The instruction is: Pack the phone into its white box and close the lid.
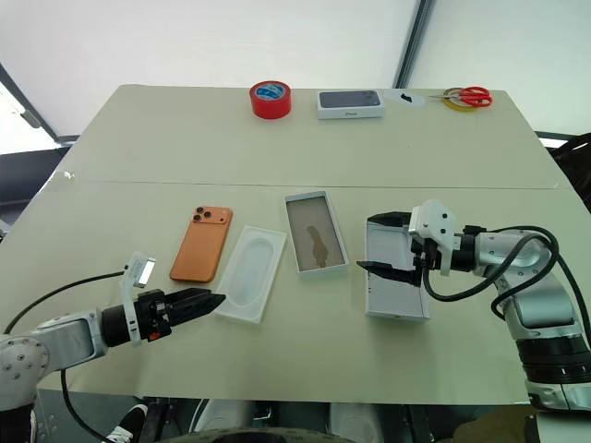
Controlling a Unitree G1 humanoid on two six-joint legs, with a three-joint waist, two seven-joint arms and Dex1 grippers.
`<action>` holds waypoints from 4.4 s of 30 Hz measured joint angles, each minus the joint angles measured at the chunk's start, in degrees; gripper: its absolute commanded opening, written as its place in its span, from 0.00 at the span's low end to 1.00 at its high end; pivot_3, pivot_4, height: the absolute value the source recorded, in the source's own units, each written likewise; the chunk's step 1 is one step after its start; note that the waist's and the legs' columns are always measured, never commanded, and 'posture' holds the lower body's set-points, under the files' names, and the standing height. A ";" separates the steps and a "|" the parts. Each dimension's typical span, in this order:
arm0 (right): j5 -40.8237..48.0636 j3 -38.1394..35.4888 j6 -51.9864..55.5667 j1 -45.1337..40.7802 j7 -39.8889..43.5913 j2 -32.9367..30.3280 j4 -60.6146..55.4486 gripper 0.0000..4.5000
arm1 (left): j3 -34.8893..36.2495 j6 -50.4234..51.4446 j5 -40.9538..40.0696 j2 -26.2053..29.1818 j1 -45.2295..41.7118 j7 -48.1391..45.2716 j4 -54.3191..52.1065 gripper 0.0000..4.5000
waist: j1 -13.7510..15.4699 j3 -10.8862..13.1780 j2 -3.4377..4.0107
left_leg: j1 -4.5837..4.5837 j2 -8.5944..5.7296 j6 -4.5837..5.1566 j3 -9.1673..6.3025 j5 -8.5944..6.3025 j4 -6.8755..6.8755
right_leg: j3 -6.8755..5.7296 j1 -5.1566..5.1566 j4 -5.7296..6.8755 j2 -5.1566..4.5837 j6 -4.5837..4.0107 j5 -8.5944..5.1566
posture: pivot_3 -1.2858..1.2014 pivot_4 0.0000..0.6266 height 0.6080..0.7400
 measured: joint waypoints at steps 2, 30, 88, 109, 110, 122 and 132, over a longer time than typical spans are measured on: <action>-0.01 0.11 0.00 0.00 -0.09 0.15 0.00 1.00 | -0.77 0.42 -0.33 0.01 -0.71 0.39 0.35 0.98 | -0.09 0.00 0.00 | 0.00 0.00 0.00 0.00 0.00 0.00 | 0.00 0.00 0.00 0.00 0.00 0.00 | 0.52 0.24 0.92; -0.49 0.14 -0.75 -0.16 -1.01 0.29 -0.01 1.00 | -0.93 4.76 -7.90 -0.63 1.02 0.52 7.01 0.01 | -0.05 -0.08 0.15 | 0.01 0.00 -0.01 -0.03 0.00 -0.02 | 0.00 0.02 -0.07 -0.03 -0.02 -0.01 | 0.52 0.24 0.92; -15.51 26.67 22.00 -13.68 -8.40 19.47 -7.51 0.32 | -2.96 -13.75 -24.88 -10.26 -9.18 20.70 7.07 0.00 | -0.24 0.02 -0.06 | -0.07 -0.05 -0.10 -0.13 0.05 -0.03 | -0.20 0.02 -0.15 -0.01 0.00 0.00 | 0.52 0.24 0.92; -15.18 14.42 6.05 -11.71 -6.61 3.87 5.44 0.65 | -10.51 -10.76 -21.40 -11.67 -11.20 21.19 12.26 0.14 | -0.31 0.09 -0.07 | -0.05 -0.04 -0.08 -0.20 0.06 -0.03 | -0.32 0.21 -0.37 0.04 0.01 0.00 | 0.52 0.24 0.92; -15.11 14.42 5.97 -12.19 -6.73 4.40 5.43 0.65 | -10.75 -10.50 -20.86 -11.55 -11.43 21.04 12.40 0.19 | -0.31 0.09 -0.07 | -0.05 -0.04 -0.08 -0.20 0.06 -0.03 | -0.32 0.21 -0.37 0.04 0.01 0.00 | 0.52 0.24 0.92; -13.56 14.01 6.16 -15.30 -8.80 9.69 5.47 0.65 | -9.47 -8.51 -18.71 -4.62 -12.77 18.74 8.65 0.75 | -0.70 0.12 -0.09 | -0.06 -0.03 -0.13 -0.27 0.09 -0.06 | -0.35 0.18 -0.38 0.05 0.01 0.01 | 0.52 0.24 0.92; -14.80 17.06 6.13 -20.32 -15.26 20.67 7.23 0.02 | -8.07 -34.54 15.85 3.40 -5.86 -2.55 1.91 0.76 | -0.63 0.18 -0.02 | -0.08 -0.05 -0.18 -0.24 0.09 -0.17 | -0.36 0.12 -0.48 0.02 -0.05 -0.01 | 0.52 0.24 0.92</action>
